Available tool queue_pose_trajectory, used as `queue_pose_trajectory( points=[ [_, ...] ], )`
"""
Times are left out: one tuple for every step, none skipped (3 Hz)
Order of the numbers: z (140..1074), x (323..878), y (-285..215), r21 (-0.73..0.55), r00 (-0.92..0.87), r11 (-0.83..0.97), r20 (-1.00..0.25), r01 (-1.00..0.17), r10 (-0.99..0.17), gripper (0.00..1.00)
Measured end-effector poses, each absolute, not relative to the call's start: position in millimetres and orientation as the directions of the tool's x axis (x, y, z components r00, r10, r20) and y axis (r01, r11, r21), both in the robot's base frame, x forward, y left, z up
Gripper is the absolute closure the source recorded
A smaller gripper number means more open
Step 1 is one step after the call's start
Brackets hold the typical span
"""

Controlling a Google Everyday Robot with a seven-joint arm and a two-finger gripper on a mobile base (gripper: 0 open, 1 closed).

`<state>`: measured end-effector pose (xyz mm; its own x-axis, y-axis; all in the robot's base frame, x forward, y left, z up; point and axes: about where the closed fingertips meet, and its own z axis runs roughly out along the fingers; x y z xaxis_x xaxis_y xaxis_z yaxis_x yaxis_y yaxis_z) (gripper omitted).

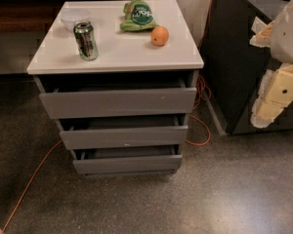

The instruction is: Place orange into bottom drawer

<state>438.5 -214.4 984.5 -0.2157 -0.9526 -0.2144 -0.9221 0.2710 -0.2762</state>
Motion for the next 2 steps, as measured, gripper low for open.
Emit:
queue_pose_trajectory(
  points=[
    [984.5, 438.5, -214.4, -0.276, -0.216, 0.271, -0.214, -0.922, -0.953, 0.00],
    [964.0, 441.8, -212.4, -0.269, -0.212, 0.282, -0.260, -0.921, -0.942, 0.00]
  ],
)
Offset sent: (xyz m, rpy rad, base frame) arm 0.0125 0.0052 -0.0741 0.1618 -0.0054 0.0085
